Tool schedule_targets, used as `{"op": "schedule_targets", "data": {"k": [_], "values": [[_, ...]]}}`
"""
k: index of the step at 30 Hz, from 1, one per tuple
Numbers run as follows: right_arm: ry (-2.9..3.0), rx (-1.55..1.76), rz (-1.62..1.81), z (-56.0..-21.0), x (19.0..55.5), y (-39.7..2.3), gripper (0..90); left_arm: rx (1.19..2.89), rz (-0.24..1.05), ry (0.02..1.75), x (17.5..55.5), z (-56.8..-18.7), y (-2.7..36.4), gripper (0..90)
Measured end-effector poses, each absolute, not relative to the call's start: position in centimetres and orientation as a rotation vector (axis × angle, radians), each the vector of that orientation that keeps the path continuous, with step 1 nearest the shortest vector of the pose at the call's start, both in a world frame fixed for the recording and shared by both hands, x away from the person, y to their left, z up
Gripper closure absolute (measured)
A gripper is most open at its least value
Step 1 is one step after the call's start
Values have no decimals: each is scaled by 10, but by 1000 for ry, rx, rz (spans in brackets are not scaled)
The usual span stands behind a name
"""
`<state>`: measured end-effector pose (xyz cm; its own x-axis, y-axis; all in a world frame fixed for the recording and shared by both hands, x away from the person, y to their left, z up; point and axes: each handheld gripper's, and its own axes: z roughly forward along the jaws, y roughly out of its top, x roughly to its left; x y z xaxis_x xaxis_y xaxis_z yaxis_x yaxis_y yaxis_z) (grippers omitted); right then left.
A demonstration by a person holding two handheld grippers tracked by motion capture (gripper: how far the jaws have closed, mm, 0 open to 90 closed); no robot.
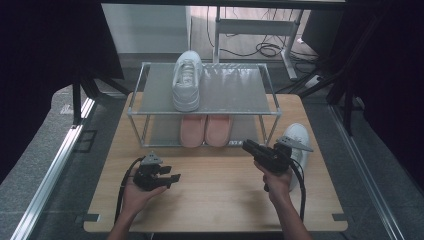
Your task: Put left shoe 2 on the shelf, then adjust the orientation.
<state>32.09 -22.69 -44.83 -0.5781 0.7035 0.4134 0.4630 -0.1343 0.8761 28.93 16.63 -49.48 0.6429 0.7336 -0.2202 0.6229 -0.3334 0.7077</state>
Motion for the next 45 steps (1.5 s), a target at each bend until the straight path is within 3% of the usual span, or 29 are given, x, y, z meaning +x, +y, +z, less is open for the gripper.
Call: {"op": "schedule_targets", "data": {"k": [27,39,45], "values": [[1992,1284,1611,-460,290,-238,769,2060,176,1049,293,-493,168,481],[2011,1331,1459,-477,279,-260,896,2054,174,1060,294,-494,170,480],[2018,1352,1380,-485,277,-267,900,2057,173,1059,294,-494,170,480]]}}
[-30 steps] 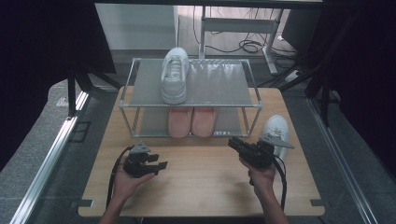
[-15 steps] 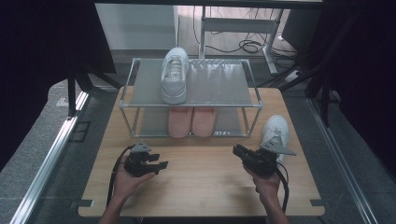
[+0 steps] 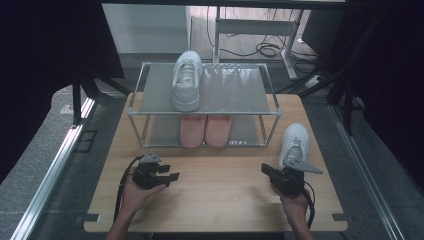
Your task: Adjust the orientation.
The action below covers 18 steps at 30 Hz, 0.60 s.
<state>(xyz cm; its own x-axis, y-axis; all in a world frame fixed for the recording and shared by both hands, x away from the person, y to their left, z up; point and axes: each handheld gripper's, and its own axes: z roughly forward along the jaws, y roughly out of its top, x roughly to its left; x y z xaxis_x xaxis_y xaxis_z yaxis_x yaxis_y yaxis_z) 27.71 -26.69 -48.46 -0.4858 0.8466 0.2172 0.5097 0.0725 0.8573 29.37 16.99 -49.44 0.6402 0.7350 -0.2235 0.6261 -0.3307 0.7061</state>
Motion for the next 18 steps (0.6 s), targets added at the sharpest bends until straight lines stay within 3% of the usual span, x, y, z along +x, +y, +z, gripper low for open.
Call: {"op": "schedule_targets", "data": {"k": [18], "values": [[1971,1406,1213,-492,279,-285,900,2057,171,1066,294,-496,171,480]]}}
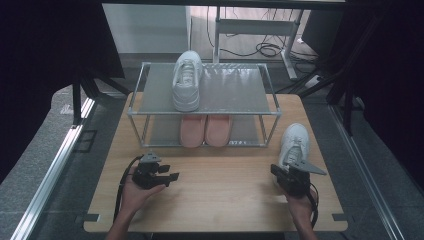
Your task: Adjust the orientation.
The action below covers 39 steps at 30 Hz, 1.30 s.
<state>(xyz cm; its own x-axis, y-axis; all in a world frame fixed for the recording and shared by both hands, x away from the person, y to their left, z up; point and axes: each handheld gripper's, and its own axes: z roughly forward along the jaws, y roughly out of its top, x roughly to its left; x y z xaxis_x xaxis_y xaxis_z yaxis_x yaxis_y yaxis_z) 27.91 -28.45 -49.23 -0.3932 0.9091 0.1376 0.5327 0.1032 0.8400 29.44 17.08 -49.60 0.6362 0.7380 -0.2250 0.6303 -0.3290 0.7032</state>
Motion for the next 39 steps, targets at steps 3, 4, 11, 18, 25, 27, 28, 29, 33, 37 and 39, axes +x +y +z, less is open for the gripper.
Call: {"op": "schedule_targets", "data": {"k": [3,4,11,18,25,27,28,29,33,37,39], "values": [[1967,1405,1202,-493,278,-286,900,2058,171,1067,295,-496,171,480],[1965,1402,1195,-493,278,-286,900,2058,170,1067,295,-496,171,480],[1962,1417,1209,-493,274,-290,900,2057,170,1067,295,-496,171,480],[1948,1431,1210,-493,268,-299,900,2060,168,1066,295,-497,171,480],[1920,1454,1204,-493,259,-312,900,2065,167,1068,295,-498,169,480],[1913,1460,1197,-492,256,-316,900,2067,164,1066,295,-498,169,480],[1908,1463,1196,-493,254,-318,900,2068,163,1065,295,-499,168,480],[1901,1467,1197,-493,253,-320,900,2069,163,1066,295,-499,168,480],[1880,1479,1191,-493,247,-330,900,2072,160,1065,296,-500,167,480],[1856,1493,1188,-493,243,-339,900,2075,160,1067,296,-500,167,480],[1849,1499,1186,-493,241,-343,900,2076,160,1067,296,-501,168,480]]}}
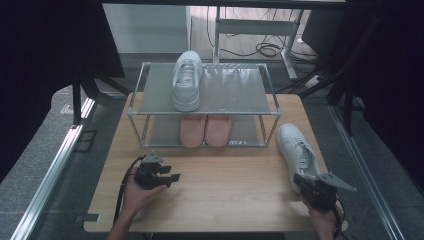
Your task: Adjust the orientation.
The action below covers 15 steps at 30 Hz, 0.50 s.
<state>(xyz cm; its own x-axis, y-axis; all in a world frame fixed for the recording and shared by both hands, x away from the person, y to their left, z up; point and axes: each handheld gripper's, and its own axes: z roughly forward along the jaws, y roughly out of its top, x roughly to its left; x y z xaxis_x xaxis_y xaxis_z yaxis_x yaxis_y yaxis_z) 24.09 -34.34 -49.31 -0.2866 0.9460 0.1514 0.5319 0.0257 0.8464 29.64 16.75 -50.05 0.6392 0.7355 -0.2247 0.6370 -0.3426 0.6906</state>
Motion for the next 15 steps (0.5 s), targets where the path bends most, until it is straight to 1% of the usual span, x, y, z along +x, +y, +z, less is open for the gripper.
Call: {"op": "schedule_targets", "data": {"k": [15], "values": [[1786,1535,1195,-493,237,-366,900,2075,162,1072,297,-501,169,480]]}}
